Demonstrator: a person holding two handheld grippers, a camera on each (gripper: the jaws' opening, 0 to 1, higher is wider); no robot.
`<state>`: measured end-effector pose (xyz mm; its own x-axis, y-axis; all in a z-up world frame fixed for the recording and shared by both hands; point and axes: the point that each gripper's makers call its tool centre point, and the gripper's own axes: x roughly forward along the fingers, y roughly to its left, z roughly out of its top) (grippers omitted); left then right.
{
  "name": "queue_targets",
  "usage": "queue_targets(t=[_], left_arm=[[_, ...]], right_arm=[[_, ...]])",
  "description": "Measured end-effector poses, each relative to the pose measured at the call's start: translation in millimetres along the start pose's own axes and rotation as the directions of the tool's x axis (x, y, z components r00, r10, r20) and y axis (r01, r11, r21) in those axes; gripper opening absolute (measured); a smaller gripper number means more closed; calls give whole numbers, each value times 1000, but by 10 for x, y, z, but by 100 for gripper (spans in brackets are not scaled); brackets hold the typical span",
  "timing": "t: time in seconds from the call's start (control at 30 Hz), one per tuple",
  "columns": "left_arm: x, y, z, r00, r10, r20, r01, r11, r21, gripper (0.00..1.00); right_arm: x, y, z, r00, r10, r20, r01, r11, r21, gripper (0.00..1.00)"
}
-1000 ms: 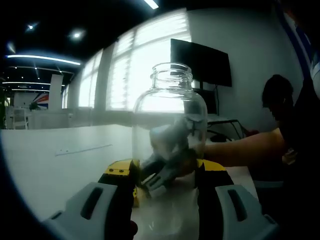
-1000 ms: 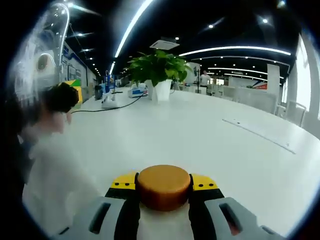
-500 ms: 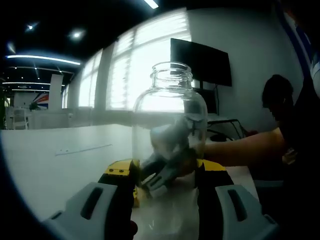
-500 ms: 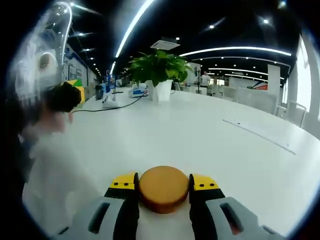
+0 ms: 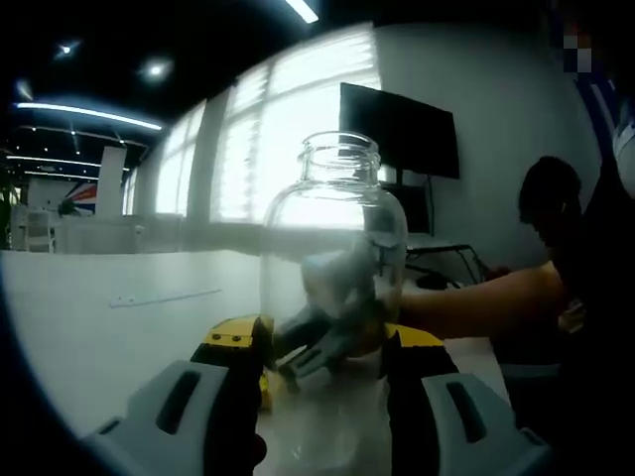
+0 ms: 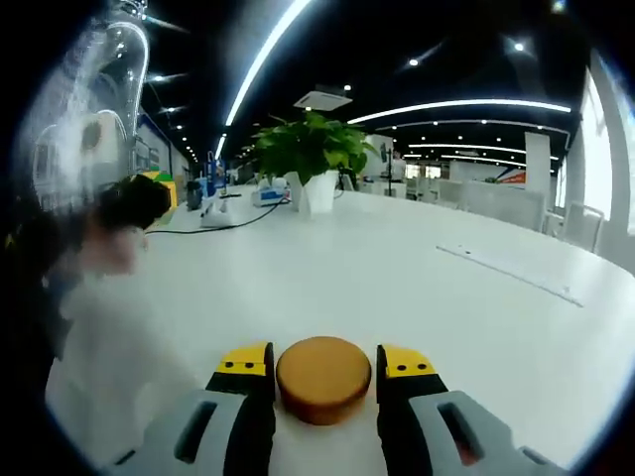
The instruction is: Open cup lid place lid on tabletop
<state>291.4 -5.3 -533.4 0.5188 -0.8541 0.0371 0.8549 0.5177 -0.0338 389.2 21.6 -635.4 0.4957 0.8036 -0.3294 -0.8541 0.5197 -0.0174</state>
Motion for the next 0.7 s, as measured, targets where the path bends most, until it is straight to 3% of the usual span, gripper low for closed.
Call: queue_targets(t=[0.5, 0.7], left_arm=[[-127, -30, 175, 998, -5, 55, 6, 1000, -23, 57], [-260, 21, 244, 996, 29, 79, -27, 999, -29, 57]], right_arm=[[-290, -1, 243, 991, -62, 114, 58, 998, 38, 35], [-527, -52, 362, 975, -128, 183, 116, 990, 77, 35]])
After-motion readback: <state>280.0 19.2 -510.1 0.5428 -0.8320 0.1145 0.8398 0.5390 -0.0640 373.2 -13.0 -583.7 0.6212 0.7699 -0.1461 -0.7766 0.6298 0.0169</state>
